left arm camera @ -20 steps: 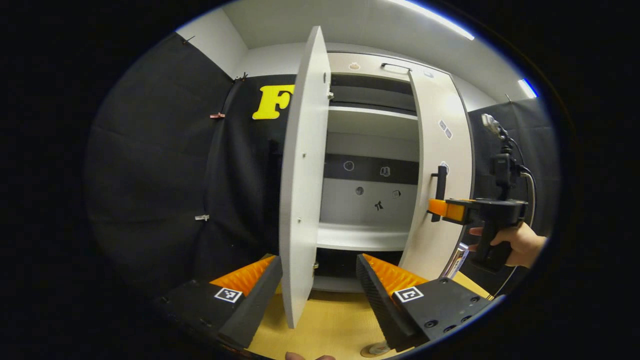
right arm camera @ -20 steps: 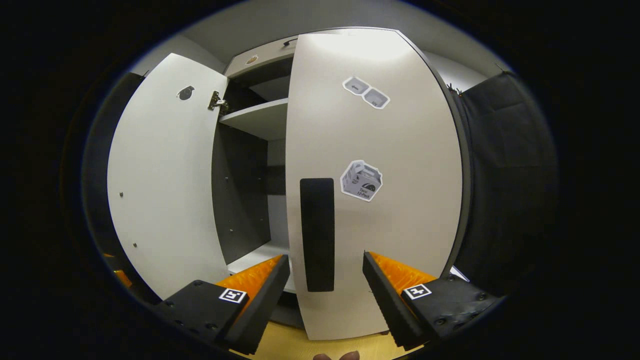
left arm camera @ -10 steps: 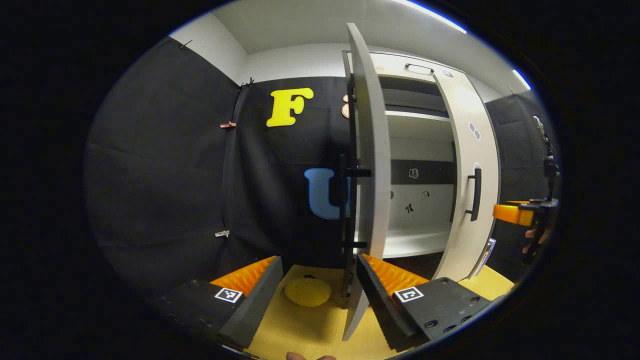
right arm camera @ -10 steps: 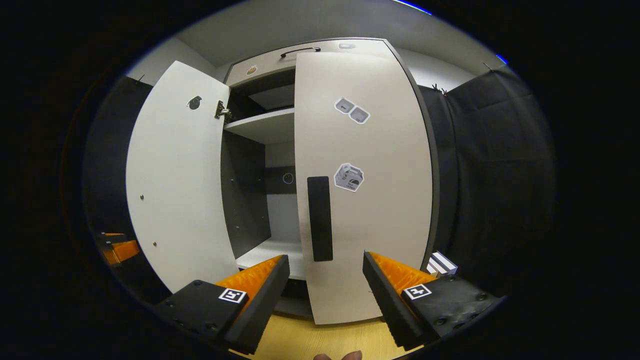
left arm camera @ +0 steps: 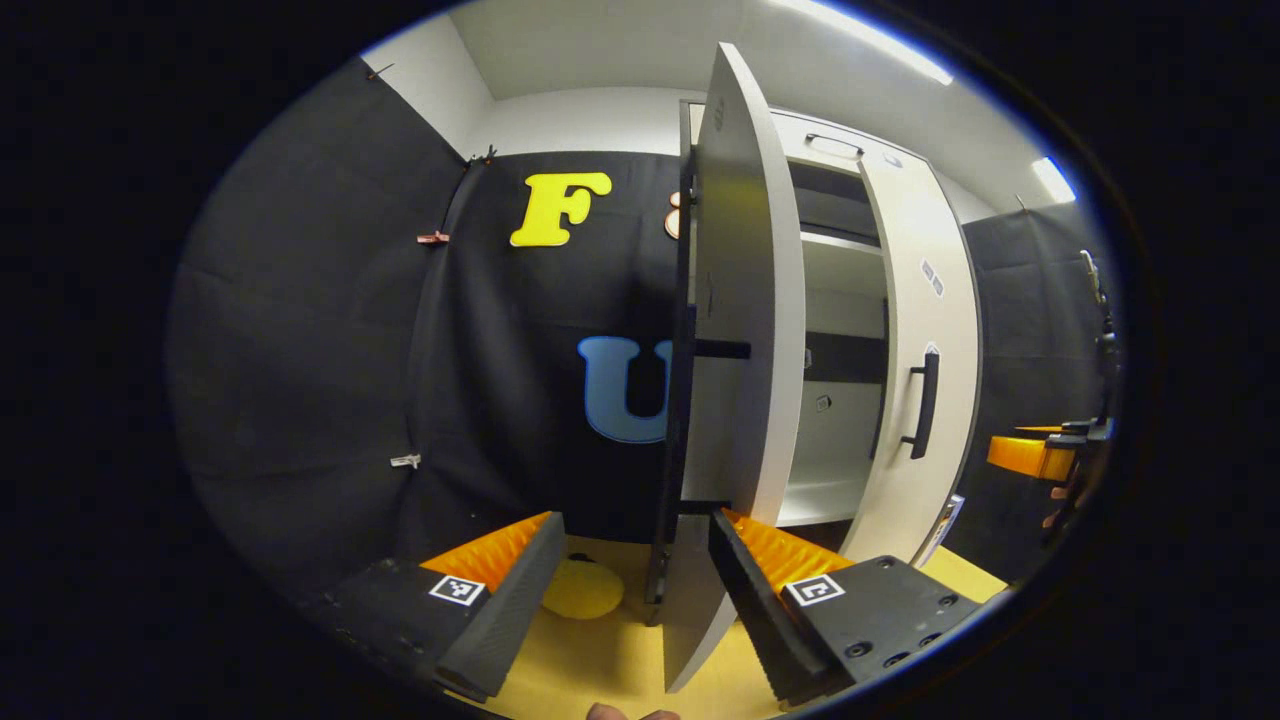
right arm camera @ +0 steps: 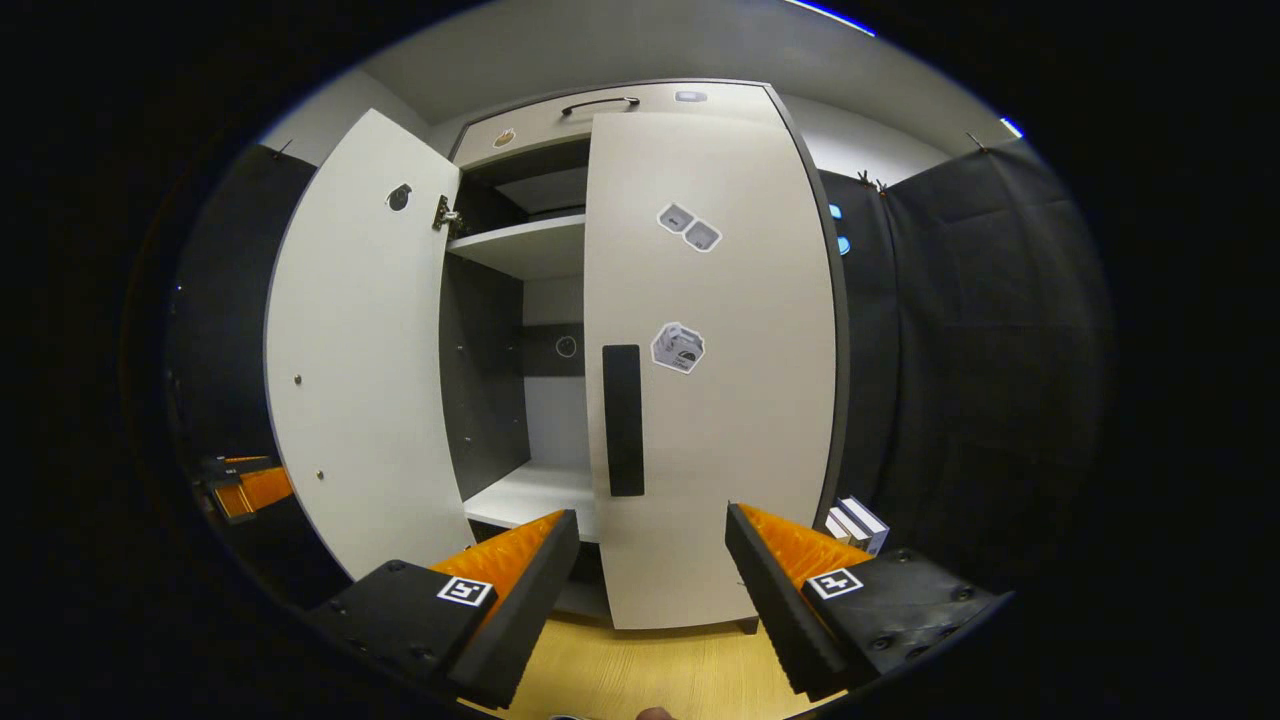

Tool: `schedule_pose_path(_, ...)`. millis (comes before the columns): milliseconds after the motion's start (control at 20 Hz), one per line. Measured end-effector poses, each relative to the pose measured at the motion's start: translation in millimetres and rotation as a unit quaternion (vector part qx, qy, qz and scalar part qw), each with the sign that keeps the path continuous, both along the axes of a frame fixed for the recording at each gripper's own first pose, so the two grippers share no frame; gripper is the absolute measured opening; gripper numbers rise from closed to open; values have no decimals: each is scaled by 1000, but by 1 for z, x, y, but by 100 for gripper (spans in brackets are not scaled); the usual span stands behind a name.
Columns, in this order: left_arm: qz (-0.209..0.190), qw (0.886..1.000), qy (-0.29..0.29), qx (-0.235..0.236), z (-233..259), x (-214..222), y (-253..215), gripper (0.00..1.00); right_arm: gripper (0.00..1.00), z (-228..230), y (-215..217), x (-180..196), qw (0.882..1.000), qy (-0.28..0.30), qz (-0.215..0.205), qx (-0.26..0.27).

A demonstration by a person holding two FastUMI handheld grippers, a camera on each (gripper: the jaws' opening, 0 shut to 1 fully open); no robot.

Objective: Grasp the bottle in the cabinet with the left hand and place it on the coaster, then close the right door with the right hand and the left door with the left hand.

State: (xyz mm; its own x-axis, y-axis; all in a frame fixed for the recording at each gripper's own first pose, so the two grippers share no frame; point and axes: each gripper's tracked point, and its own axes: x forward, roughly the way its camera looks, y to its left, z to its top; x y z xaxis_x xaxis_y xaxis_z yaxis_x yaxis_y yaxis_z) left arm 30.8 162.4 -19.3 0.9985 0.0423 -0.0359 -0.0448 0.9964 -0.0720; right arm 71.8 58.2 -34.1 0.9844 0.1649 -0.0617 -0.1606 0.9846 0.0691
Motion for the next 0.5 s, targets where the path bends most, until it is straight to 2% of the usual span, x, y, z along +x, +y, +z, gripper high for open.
schedule_pose_path(500, -53, 999, -2, -3, 1, 25, -102, 94, 98, 2, -37, 1, 1000, -4, 18, -4)
